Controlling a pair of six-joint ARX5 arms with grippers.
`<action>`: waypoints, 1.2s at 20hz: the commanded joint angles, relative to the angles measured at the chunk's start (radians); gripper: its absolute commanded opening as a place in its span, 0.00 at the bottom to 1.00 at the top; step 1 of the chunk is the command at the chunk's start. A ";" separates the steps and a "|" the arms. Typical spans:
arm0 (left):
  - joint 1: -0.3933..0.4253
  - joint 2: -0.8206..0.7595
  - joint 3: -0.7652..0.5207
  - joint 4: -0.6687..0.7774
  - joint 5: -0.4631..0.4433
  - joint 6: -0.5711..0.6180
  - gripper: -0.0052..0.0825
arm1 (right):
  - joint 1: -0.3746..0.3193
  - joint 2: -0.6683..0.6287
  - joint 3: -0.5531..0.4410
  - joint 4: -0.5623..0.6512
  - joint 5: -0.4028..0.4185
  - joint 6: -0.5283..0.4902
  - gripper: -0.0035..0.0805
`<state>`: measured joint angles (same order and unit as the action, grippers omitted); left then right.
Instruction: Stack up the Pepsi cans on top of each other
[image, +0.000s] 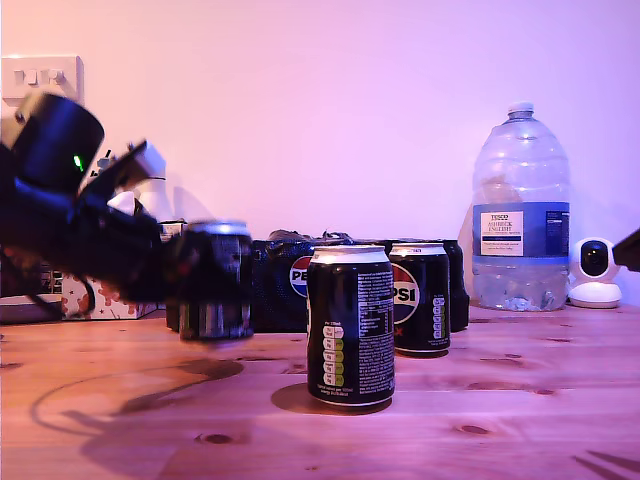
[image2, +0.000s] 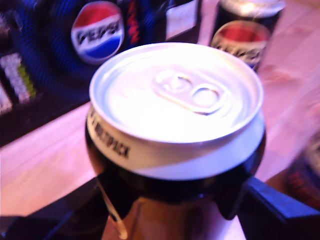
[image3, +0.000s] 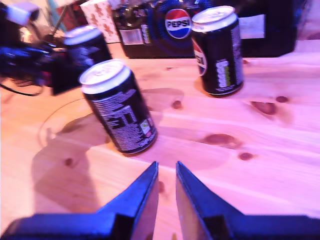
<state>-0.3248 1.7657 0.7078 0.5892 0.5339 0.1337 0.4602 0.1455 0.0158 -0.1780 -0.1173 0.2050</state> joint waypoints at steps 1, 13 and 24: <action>-0.006 -0.095 0.003 0.001 0.024 -0.002 0.53 | 0.004 0.011 -0.008 0.012 0.023 -0.014 0.15; -0.064 -0.319 0.003 -0.200 0.037 -0.002 0.53 | 0.004 0.224 -0.008 0.352 0.127 -0.096 0.63; -0.064 -0.373 0.003 -0.235 0.039 -0.002 0.53 | 0.003 0.251 -0.008 0.404 0.192 0.010 0.63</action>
<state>-0.3866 1.4353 0.7074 0.3214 0.5629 0.1337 0.4602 0.3866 0.0158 0.2138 0.0631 0.2157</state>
